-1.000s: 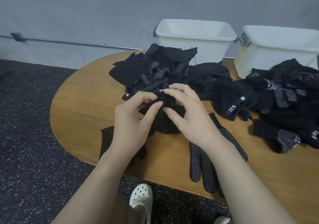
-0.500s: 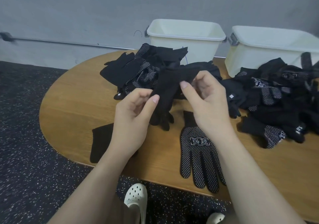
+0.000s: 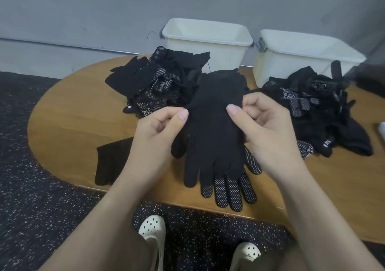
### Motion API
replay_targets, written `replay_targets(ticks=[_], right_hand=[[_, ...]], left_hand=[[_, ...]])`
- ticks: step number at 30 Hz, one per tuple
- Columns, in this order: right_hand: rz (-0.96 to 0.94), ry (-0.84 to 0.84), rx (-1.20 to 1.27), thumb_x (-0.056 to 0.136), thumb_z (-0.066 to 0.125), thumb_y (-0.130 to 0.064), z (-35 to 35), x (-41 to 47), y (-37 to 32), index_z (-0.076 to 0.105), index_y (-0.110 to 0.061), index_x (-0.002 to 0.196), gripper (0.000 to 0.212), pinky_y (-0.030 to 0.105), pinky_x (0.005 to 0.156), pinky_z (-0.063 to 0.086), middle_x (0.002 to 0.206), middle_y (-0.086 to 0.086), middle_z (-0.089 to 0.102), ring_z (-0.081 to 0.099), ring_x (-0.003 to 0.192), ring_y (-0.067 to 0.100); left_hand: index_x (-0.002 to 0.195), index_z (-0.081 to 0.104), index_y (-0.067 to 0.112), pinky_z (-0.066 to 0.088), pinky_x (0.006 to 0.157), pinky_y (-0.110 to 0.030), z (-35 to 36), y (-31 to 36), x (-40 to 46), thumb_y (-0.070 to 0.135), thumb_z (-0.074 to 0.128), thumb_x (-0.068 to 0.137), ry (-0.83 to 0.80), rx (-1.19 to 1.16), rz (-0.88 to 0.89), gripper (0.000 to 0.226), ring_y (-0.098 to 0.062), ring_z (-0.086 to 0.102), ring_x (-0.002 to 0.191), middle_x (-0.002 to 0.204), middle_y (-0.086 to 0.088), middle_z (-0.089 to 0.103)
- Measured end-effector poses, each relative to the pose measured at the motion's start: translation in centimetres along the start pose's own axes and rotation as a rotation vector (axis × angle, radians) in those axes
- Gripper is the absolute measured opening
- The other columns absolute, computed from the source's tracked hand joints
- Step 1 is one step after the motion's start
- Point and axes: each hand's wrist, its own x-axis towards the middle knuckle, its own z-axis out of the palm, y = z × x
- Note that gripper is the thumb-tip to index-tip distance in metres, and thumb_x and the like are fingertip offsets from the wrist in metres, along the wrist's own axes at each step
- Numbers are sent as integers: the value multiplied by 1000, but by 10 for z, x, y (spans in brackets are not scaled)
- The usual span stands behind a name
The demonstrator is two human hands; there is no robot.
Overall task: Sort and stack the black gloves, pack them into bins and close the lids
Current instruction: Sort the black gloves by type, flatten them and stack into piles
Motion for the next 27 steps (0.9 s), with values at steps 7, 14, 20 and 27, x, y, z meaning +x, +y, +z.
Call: replay_targets(ticks=[7, 14, 20, 27], right_hand=[[76, 31, -101, 94, 75, -19, -17, -20, 7, 59, -10, 79, 24, 32, 64, 46, 66, 3, 59, 55, 67, 13], [-39, 308, -201, 87, 80, -11, -15, -31, 3, 67, -14, 91, 14, 21, 72, 53, 81, -5, 66, 63, 75, 7], [25, 161, -108, 81, 84, -40, -1, -36, -5, 73, -16, 93, 28, 37, 68, 60, 86, 1, 75, 72, 82, 16], [106, 130, 19, 98, 69, -16, -10, -26, -8, 65, -26, 62, 37, 36, 63, 43, 62, -6, 55, 50, 63, 14]], left_hand=[[106, 75, 3, 54, 74, -18, 24, -2, -5, 1, 65, 96, -70, -82, 4, 15, -9, 73, 87, 93, -1, 79], [115, 77, 9, 59, 92, -31, 38, -6, -13, 8, 68, 97, 26, 90, 141, 20, -12, 73, 104, 107, 4, 79], [121, 75, 12, 54, 102, -35, 49, -4, -21, 7, 66, 98, -84, 258, 313, 25, -10, 68, 117, 119, 8, 75], [121, 74, 20, 46, 113, -33, 44, -4, -20, 24, 59, 100, -199, 170, 232, 26, -11, 59, 132, 135, 8, 68]])
